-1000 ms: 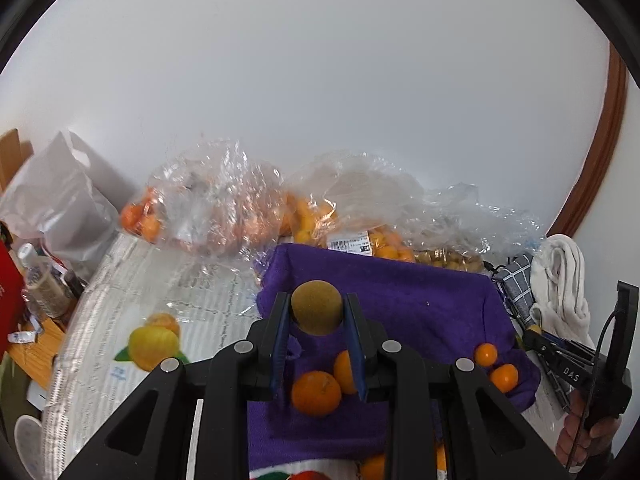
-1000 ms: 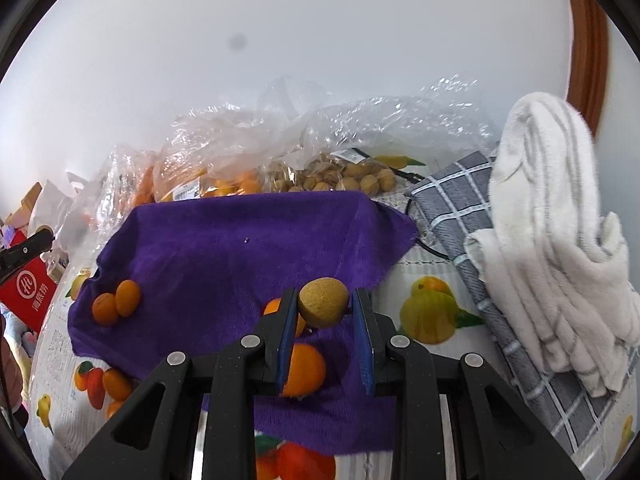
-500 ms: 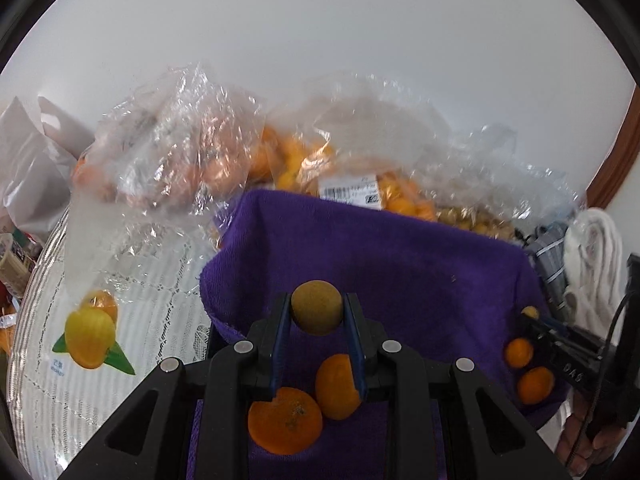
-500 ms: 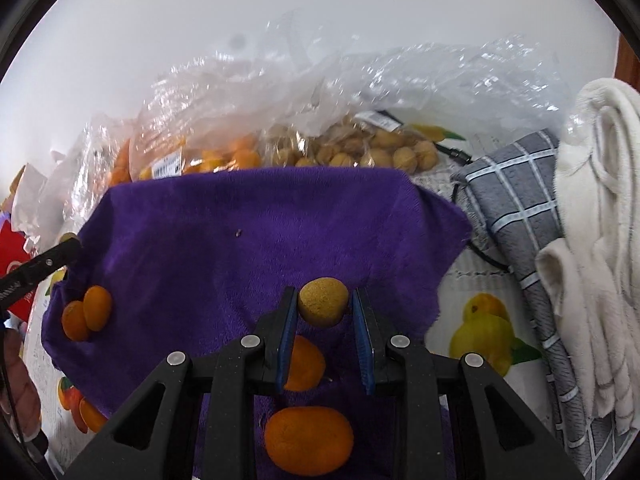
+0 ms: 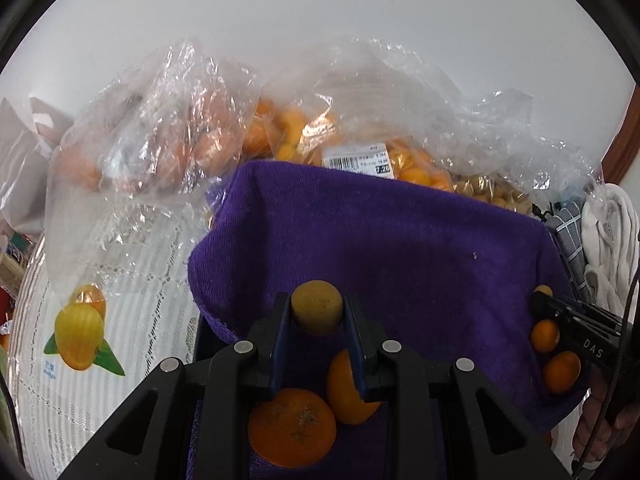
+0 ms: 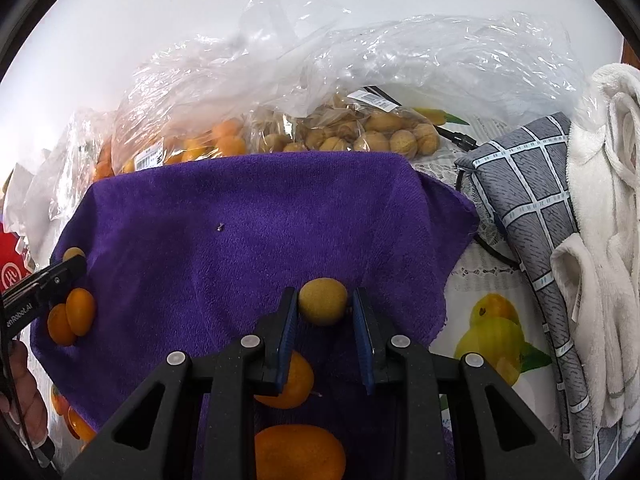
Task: Organize fruits
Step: 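Open both tools to release the yellow-brown fruits on the towel, then lift both tools off the towel and move toward the loose oranges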
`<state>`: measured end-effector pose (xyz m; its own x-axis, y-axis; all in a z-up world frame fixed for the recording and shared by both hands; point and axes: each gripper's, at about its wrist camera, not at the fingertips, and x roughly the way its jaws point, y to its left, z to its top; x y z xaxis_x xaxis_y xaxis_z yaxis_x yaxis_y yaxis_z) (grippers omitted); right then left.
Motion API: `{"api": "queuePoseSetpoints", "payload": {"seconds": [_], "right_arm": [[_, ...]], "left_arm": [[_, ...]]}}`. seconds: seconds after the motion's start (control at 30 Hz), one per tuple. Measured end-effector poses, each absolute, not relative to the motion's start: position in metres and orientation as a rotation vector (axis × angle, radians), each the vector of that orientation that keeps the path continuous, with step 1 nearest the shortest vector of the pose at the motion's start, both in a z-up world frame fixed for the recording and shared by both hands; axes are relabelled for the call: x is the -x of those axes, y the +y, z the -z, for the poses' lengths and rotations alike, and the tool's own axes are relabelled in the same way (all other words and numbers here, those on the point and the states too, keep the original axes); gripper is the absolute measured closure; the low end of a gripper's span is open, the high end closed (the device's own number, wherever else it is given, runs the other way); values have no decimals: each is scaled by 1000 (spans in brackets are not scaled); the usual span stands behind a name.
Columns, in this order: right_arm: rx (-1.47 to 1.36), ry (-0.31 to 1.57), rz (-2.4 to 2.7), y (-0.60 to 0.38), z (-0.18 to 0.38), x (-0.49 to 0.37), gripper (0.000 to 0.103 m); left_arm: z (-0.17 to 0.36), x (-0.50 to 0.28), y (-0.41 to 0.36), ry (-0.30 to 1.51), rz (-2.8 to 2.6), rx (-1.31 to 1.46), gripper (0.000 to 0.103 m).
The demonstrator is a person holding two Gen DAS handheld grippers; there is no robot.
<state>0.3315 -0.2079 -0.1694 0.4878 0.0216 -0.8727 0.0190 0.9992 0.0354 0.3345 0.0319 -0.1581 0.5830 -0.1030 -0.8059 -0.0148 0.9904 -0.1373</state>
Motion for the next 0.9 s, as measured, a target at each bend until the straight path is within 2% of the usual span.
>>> {"api": "queuePoseSetpoints", "payload": {"seconds": [0.33, 0.5, 0.67, 0.9], "right_arm": [[-22, 1059, -18, -206, 159, -320, 57], [7, 1004, -8, -201, 137, -296, 36], [-17, 966, 42, -205, 115, -262, 33], [-20, 904, 96, -201, 98, -206, 33]], "left_arm": [[158, -335, 29, 960, 79, 144, 77], [134, -325, 19, 927, 136, 133, 69], [102, -294, 11, 858, 183, 130, 55], [96, -228, 24, 820, 169, 85, 52]]}}
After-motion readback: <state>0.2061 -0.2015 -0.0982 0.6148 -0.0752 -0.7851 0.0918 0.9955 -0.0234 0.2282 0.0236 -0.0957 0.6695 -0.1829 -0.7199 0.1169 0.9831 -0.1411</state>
